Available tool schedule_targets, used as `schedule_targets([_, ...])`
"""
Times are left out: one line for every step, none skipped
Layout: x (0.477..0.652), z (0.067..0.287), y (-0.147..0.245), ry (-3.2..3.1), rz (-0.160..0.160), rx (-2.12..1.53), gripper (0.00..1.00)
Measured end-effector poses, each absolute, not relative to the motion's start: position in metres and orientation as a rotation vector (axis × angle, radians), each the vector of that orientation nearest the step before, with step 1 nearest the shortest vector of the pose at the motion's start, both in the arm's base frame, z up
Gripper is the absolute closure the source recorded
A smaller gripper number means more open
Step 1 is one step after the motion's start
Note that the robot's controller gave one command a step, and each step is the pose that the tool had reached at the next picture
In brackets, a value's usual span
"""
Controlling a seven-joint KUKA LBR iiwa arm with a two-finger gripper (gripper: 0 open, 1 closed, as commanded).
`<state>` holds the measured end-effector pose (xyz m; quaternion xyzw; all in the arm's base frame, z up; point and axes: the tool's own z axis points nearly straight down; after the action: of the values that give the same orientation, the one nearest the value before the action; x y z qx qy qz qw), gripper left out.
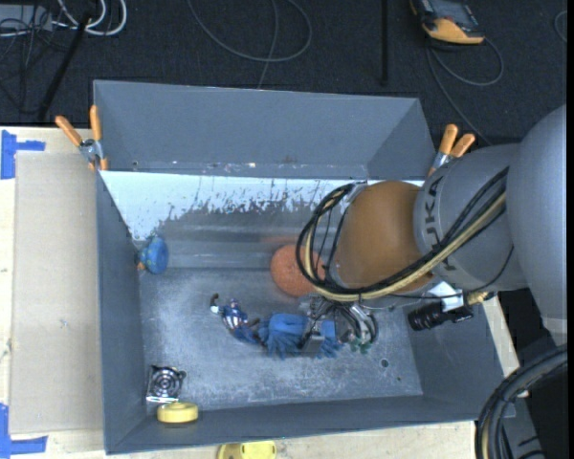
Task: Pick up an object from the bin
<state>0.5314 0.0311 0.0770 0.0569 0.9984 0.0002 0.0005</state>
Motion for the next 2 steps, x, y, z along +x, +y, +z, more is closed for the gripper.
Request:
schedule_targets([0.531,0.077,0.031,3.136,0.001,0.179,1.0])
schedule_targets([0.522,0.142,0.009,3.138,0.0,0.165,1.0])
